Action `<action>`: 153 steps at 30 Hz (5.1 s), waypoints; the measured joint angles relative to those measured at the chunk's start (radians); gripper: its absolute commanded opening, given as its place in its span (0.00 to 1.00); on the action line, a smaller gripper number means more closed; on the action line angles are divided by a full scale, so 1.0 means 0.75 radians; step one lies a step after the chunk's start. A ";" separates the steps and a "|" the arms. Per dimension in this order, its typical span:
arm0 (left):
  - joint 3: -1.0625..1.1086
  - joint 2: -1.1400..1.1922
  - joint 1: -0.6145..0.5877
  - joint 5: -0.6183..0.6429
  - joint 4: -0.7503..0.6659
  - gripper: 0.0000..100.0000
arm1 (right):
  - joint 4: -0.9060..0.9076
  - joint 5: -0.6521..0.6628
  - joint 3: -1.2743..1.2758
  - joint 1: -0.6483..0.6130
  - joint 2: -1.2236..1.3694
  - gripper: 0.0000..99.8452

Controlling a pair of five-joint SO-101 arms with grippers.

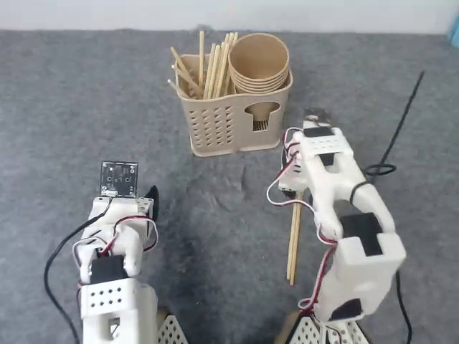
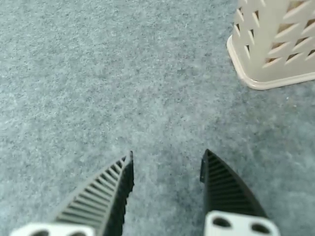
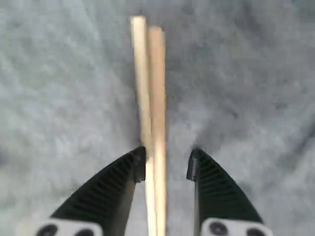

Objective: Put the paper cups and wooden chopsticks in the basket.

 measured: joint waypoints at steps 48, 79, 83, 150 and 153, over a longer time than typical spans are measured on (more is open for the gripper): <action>0.000 0.000 0.012 0.000 0.000 0.21 | 0.346 0.002 -0.006 -0.342 -1.553 0.01; 0.000 0.000 0.012 0.000 0.000 0.21 | -1.540 0.237 0.291 -0.481 -1.277 0.01; 0.000 0.000 0.012 0.000 0.000 0.21 | -1.545 0.237 0.092 -0.440 -0.988 0.01; 0.012 0.000 0.012 0.000 -0.002 0.21 | 0.305 0.511 0.387 0.182 -2.825 0.01; 0.012 0.000 0.012 0.000 -0.002 0.21 | 0.307 0.614 0.473 0.194 -2.801 0.01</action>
